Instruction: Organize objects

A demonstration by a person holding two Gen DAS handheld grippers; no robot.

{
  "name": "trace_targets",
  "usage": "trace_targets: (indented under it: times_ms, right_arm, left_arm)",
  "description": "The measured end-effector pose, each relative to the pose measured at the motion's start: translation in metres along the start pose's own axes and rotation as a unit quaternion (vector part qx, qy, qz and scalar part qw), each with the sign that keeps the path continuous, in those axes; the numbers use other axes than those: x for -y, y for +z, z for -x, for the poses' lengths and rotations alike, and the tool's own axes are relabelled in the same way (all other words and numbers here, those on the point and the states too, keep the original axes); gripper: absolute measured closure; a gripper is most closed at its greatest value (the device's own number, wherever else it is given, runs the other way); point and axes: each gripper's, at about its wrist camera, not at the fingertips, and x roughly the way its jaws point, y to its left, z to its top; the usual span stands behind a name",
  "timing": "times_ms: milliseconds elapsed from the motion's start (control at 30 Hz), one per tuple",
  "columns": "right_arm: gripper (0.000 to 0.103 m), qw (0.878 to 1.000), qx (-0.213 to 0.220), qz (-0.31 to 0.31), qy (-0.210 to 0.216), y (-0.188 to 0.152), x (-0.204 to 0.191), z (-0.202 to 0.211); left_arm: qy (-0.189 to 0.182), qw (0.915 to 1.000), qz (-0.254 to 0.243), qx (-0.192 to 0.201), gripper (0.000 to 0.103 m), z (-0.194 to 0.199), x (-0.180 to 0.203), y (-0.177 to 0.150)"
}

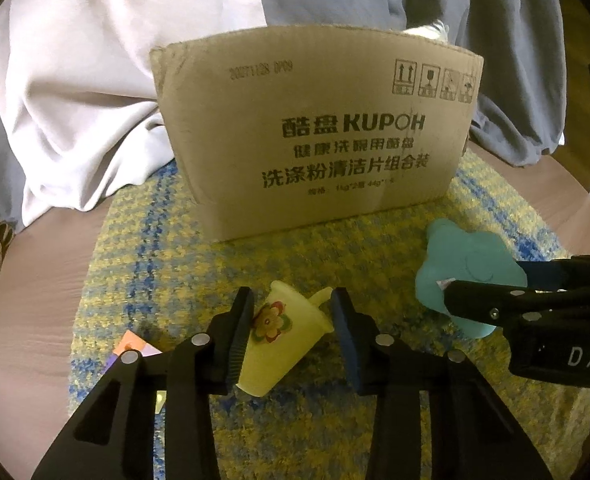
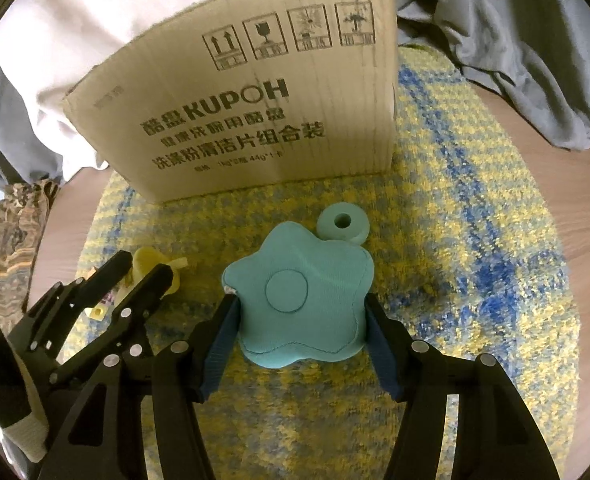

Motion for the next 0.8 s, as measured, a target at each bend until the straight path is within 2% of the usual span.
trace_targets:
  times_ms: [67, 233, 300, 333, 500, 800]
  right_arm:
    - [0.042, 1.000, 0.003, 0.001, 0.000, 0.013, 0.008, 0.001]
    - [0.042, 1.000, 0.010, 0.004, 0.000, 0.013, 0.004, 0.008]
    - [0.042, 1.000, 0.013, 0.006, 0.001, 0.013, 0.003, 0.011]
    - [0.042, 1.000, 0.014, 0.006, 0.001, 0.017, -0.002, 0.010]
    - [0.042, 1.000, 0.019, 0.011, 0.003, 0.020, -0.017, 0.005]
    - [0.042, 1.000, 0.023, 0.016, 0.005, 0.016, -0.013, 0.017]
  left_arm:
    - [0.000, 1.0000, 0.000, 0.003, 0.067, 0.003, -0.001, 0.001]
    - [0.003, 1.0000, 0.001, 0.004, 0.068, 0.007, -0.002, 0.001]
    - [0.004, 1.0000, -0.001, 0.007, 0.097, 0.010, -0.002, 0.001]
    - [0.003, 1.0000, 0.001, 0.003, 0.101, 0.010, -0.003, 0.002]
    - [0.007, 0.9999, 0.014, 0.001, 0.101, 0.011, -0.010, 0.002]
    - [0.003, 0.9999, 0.014, 0.002, 0.101, 0.015, -0.011, -0.001]
